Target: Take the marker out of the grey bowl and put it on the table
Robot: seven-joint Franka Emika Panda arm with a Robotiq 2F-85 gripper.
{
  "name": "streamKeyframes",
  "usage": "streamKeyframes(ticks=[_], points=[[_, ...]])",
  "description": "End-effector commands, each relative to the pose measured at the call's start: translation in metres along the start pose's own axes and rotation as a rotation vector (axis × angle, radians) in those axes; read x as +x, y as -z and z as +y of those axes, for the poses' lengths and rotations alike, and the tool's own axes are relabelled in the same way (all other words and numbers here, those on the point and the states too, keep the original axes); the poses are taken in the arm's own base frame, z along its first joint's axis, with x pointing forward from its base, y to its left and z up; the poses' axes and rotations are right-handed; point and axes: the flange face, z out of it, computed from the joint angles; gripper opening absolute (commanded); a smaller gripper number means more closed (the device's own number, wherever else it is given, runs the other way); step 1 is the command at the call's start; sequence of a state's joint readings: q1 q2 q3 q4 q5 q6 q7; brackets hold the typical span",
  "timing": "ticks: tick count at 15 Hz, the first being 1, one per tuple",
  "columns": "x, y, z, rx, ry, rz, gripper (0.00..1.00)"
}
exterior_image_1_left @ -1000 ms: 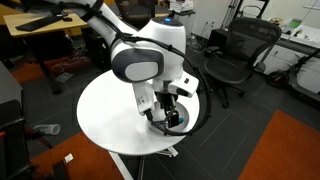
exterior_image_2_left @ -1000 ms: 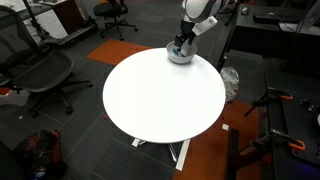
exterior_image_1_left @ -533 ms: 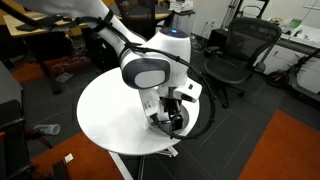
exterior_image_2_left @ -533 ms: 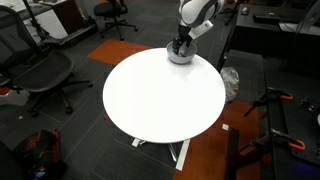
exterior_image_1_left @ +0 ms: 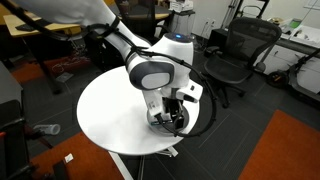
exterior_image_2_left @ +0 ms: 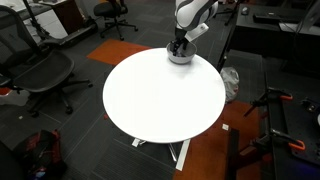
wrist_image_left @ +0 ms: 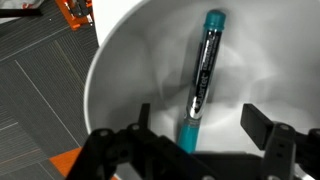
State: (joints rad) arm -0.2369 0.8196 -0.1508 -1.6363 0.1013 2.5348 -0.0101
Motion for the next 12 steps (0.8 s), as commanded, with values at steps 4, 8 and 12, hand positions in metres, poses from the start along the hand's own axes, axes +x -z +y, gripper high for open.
streamKeyframes(ticks=[4, 8, 12], points=[[0.0124, -0.0018, -0.005, 0.007, -0.011, -0.024, 0.37], [0.0153, -0.0031, -0.0058, 0.006, -0.009, -0.029, 0.07], [0.0154, 0.0053, -0.0076, 0.005, -0.004, -0.035, 0.05]])
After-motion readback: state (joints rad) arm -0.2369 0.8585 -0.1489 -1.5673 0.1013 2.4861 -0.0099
